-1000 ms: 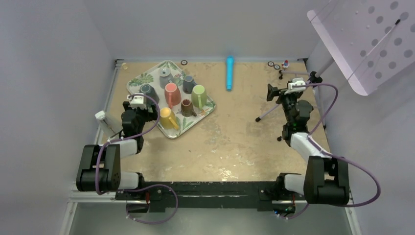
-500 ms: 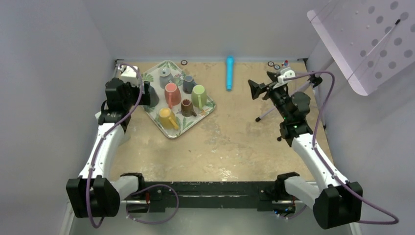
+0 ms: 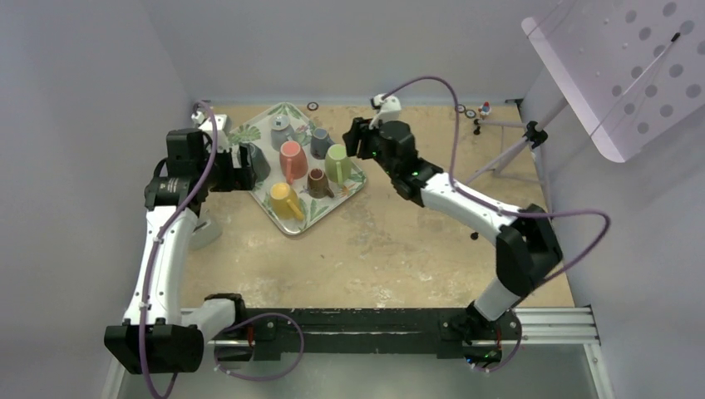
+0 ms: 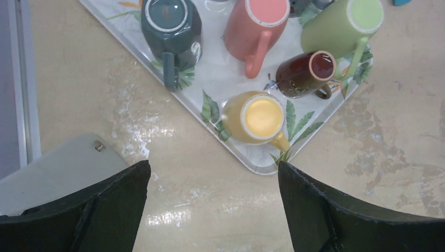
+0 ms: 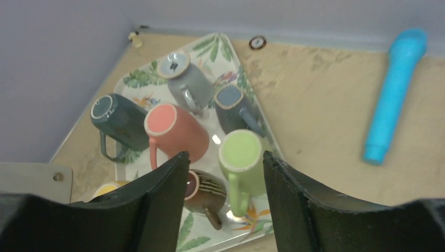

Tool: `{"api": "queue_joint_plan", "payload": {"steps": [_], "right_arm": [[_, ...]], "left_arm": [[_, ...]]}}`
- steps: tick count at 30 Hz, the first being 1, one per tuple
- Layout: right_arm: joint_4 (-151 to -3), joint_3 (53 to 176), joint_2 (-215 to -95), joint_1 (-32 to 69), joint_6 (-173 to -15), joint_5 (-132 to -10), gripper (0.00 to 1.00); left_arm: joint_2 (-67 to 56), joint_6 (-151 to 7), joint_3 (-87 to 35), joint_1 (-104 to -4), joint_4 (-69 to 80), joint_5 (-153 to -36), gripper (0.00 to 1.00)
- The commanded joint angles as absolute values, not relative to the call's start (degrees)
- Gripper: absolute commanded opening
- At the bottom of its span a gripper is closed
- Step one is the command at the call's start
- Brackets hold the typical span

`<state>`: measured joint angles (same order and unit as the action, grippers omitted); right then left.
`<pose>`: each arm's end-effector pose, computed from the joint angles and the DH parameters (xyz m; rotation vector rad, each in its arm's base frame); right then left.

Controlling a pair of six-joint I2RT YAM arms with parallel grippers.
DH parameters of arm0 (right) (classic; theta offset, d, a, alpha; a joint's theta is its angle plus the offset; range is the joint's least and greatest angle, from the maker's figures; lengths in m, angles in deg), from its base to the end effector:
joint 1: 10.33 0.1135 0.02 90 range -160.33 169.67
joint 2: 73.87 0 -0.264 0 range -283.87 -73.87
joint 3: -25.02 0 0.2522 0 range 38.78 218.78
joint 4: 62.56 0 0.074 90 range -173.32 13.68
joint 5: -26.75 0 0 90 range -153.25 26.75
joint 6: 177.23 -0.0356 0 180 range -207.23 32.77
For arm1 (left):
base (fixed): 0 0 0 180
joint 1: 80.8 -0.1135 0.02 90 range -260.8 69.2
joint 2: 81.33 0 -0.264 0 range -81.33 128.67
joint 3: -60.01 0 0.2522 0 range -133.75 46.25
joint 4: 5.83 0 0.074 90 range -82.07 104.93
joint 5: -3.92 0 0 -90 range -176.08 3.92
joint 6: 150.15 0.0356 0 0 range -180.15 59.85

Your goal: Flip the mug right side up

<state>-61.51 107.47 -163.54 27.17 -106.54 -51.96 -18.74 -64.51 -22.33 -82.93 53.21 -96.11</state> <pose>0.3033 0.2239 0.3341 -0.1200 1.7055 0.5792 0.2203 0.0020 0.3640 -0.0340 2.2529 -0.2183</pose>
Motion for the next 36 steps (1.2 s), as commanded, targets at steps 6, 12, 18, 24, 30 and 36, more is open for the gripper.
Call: {"api": "queue_joint_plan", "payload": {"steps": [6,12,18,24,30,36], "right_arm": [[-67.43,118.25,-177.36,34.96,-109.56,-41.78,0.54],[-71.47,122.74,-184.23,35.52,-111.26,-37.57,0.53],[-72.72,125.45,-187.68,35.63,-111.31,-32.81,0.45],[-74.37,124.68,-189.3,35.64,-113.04,-33.82,0.46],[-76.23,125.81,-191.49,35.64,-113.94,-33.1,0.5],[-75.43,125.7,-192.13,35.64,-113.0,-32.74,0.49]], "left_arm": [[-21.67,-71.07,-21.63,-83.18,55.48,-91.87,0.94],[-20.48,-72.36,-21.81,-83.18,54.62,-91.35,0.92],[-20.15,-73.62,-21.98,-83.18,54.31,-92.57,0.91],[-20.36,-73.9,-21.63,-83.21,54.02,-92.91,0.9],[-20.42,-74.14,-21.36,-83.18,53.98,-93.67,0.89],[-20.63,-74.12,-21.19,-83.24,53.89,-93.97,0.88]]}}
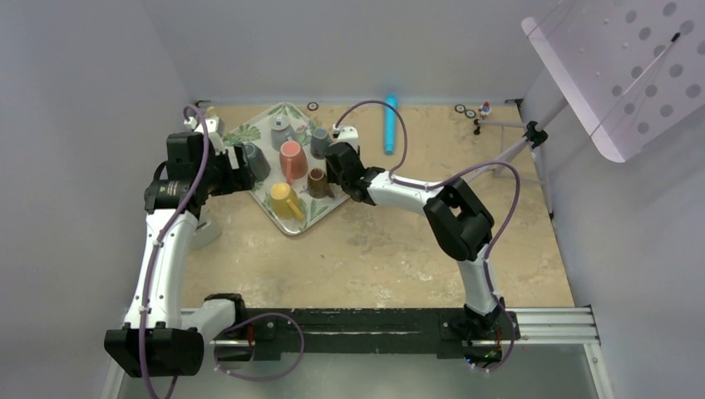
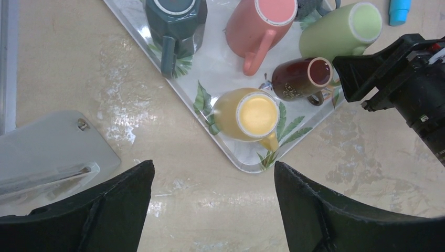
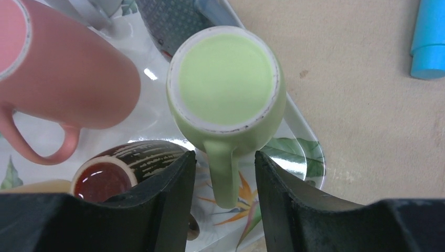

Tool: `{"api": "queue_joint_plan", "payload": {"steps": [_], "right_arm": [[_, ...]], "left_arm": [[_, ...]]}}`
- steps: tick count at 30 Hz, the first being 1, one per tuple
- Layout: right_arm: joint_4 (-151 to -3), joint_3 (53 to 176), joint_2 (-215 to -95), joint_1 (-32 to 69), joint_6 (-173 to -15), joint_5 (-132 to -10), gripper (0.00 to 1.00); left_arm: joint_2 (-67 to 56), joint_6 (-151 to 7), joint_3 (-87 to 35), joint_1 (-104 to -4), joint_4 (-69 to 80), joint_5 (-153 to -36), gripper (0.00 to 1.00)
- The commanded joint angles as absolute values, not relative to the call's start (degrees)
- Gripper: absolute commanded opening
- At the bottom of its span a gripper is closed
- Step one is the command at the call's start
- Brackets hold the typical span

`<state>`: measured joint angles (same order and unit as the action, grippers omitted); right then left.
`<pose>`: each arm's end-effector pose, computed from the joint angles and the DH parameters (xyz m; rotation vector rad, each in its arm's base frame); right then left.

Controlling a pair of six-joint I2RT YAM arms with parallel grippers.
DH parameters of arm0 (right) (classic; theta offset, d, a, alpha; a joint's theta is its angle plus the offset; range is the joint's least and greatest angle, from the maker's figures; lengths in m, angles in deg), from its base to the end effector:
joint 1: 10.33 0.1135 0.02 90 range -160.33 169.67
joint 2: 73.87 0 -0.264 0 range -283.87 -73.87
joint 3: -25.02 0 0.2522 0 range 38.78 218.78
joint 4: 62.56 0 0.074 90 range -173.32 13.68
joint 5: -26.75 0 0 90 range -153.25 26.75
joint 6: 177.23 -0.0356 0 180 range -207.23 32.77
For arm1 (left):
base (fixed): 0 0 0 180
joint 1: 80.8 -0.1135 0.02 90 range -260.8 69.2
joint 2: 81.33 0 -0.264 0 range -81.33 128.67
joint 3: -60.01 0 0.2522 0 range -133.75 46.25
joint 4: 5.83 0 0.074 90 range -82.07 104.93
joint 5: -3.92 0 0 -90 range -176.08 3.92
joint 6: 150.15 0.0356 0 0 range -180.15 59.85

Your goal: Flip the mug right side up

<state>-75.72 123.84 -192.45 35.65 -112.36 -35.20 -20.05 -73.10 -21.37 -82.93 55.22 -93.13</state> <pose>0.3401 0.3279 0.2028 -0.0975 2.0770 0.2329 0.2126 0.0035 0.3600 -0.2366 2.2782 -0.2389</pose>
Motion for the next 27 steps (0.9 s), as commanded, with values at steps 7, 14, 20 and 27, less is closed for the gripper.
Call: {"api": "queue_joint_plan", "payload": {"steps": [7,14,20,27], "right_arm": [[-75.51,126.89,-193.4,34.7,-113.12,-33.87,0.08],[-72.48,121.43,-183.19,30.84,-114.68,-42.24,0.0],[-65.58,113.99,-167.83,26.79,-116.8,-57.69,0.0],[-60.31,110.18,-156.03,25.35,-120.85,-70.27,0.0]], "left_arm": [[-20.64,-74.13,-21.12,-83.18,53.9,-94.95,0.83],[-20.49,-73.6,-21.01,-83.2,53.01,-103.49,0.75],[-19.65,-76.3,-24.08,-83.16,51.76,-119.89,0.77],[-17.08,-87.25,-29.44,-81.87,45.24,-132.74,0.84]]}}
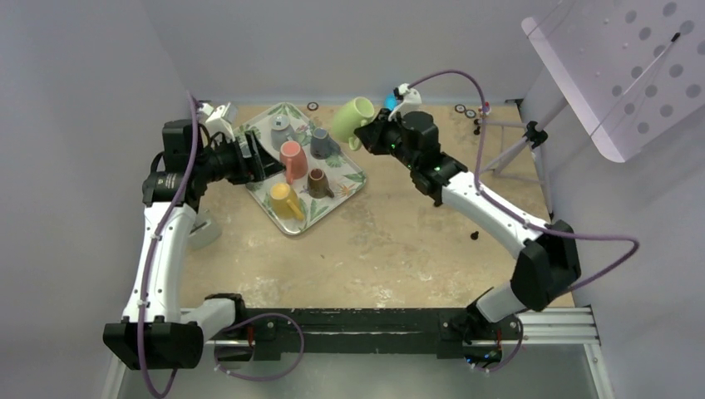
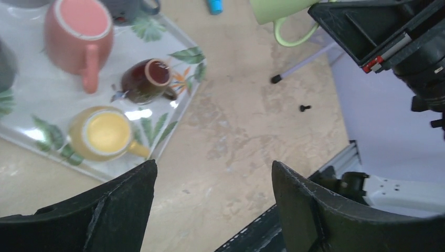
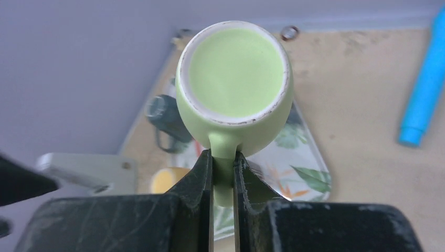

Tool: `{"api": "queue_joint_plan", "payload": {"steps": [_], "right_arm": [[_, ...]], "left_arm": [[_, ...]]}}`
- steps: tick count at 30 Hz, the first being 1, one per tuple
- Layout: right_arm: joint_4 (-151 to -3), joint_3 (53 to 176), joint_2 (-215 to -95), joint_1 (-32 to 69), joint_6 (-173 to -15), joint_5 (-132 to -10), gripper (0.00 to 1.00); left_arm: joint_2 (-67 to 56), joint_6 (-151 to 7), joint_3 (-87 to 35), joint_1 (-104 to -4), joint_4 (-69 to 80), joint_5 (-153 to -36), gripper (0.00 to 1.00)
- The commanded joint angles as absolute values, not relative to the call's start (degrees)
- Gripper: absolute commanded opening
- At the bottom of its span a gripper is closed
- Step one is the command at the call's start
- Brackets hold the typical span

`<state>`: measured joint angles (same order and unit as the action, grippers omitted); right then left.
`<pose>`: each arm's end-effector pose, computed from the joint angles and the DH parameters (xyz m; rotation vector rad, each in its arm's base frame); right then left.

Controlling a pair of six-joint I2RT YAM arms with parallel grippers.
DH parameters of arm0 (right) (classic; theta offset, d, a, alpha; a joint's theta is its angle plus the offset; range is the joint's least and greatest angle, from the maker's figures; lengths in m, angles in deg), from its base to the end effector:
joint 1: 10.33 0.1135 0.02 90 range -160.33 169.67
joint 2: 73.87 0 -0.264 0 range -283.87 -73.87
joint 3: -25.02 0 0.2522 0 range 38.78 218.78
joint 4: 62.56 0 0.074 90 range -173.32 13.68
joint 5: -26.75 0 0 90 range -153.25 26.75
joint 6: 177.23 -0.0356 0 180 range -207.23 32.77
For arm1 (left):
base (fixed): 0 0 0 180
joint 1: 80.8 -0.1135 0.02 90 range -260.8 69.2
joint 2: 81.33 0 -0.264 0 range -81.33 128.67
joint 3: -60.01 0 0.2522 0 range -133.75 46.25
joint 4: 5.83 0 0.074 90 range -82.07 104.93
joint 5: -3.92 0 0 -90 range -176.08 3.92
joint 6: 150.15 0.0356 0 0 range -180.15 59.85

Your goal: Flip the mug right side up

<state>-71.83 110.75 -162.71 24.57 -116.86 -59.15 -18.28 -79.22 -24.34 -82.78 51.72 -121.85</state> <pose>0.3077 0.2116 0.3403 -0.0318 1.8481 0.7374 0.2189 -0.0133 0.3796 -0.0473 2.1911 -0.8531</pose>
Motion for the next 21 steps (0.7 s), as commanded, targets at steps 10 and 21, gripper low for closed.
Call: {"api": "queue_joint_plan", "payload": {"steps": [10,21], "right_arm": [[-46.5,107.38,-149.92,25.51,-134.04,-81.73,0.0],[-42.68,108.94,-152.89,27.56,-138.68,-85.7,0.0]], "left_arm": [[-13.22,-101.11,-34.52,-77.29,34.39,-137.52,0.83],[-9.87,-105.4,-36.54,-75.18,29.73,-136.34,0.76]]}}
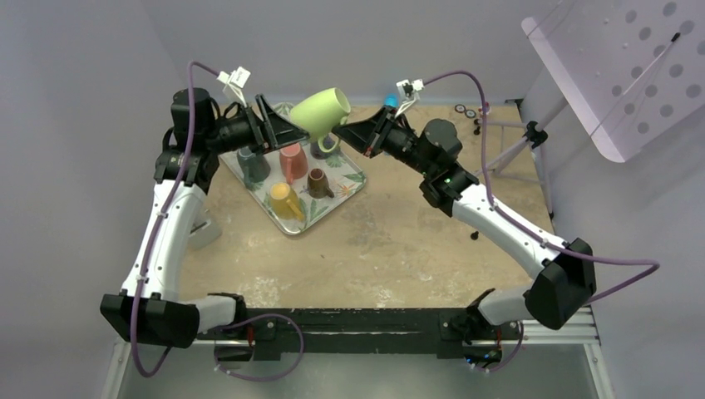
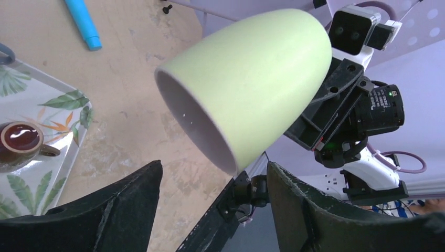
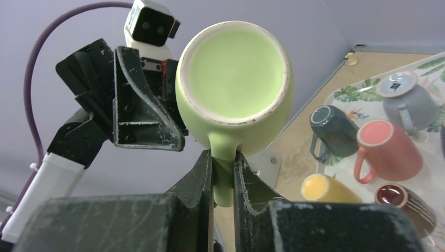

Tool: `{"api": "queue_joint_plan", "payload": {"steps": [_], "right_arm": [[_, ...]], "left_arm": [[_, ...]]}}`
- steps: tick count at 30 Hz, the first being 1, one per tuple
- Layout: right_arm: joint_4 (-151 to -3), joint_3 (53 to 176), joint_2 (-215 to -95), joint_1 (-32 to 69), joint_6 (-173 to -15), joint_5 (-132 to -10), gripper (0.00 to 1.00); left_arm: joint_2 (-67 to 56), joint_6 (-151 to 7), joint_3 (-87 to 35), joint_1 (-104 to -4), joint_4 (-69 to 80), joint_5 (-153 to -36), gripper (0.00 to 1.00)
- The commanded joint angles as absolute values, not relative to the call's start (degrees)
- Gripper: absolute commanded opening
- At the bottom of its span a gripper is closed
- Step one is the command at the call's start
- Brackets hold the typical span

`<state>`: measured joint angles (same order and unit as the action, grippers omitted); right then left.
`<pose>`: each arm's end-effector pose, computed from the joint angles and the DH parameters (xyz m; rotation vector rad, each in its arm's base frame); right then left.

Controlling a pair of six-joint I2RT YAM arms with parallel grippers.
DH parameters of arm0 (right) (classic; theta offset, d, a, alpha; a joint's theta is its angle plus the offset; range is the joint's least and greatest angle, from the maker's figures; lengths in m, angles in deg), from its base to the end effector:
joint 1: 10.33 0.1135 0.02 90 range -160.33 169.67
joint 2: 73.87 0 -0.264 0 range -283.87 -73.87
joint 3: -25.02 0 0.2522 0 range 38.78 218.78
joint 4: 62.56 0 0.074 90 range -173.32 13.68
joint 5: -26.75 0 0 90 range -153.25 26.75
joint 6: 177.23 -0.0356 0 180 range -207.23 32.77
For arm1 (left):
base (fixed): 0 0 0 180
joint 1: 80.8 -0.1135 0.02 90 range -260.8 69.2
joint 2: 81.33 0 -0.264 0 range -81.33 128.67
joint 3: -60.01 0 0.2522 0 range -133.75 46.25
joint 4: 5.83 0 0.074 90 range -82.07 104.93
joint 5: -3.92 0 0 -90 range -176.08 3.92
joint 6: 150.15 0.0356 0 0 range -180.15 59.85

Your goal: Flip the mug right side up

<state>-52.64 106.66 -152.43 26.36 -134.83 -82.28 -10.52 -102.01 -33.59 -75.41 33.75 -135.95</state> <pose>0.2532 0.2031 0.4100 -0.1701 1.5057 1.4350 0.2548 -0.0514 0.4325 0.0283 1.9853 -1.3581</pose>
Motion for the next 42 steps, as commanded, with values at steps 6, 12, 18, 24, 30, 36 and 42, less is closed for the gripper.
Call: {"api": "queue_joint_plan", "payload": {"steps": [6,12,18,24,30,36,42], "right_arm": [[-41.14,108.91,-155.03,28.35,-140.68,-87.13,0.0],[-40.22,110.62,-158.5,30.01,-141.79,-89.26,0.0],[-41.3,109.14,-160.7,30.2,-142.34,-89.88,0.0],[-52.56,108.73,-159.89,30.24,-135.44,-86.33,0.49],[-60.5,108.38,-158.69,30.23,-130.45,-84.53,0.62],[-67.95,109.65,-156.36,30.23,-125.36,-80.84,0.64],[-74.64,110.95,-154.84,30.19,-120.7,-74.63,0.65]], "left_arm": [[-9.43,-106.54,-38.27,-75.18,27.8,-137.3,0.58],[-9.43,-110.37,-35.62,-74.91,23.98,-139.45,0.31],[-9.77,-105.08,-36.25,-74.91,29.35,-136.52,0.0],[-10.11,-84.62,-38.32,-74.91,45.35,-124.27,0.0],[-12.12,-67.07,-38.38,-74.91,57.89,-115.39,0.0],[-12.81,-46.92,-42.06,-74.91,77.99,-111.55,0.0],[-12.75,-32.64,-36.83,-74.96,93.49,-102.36,0.0]]}}
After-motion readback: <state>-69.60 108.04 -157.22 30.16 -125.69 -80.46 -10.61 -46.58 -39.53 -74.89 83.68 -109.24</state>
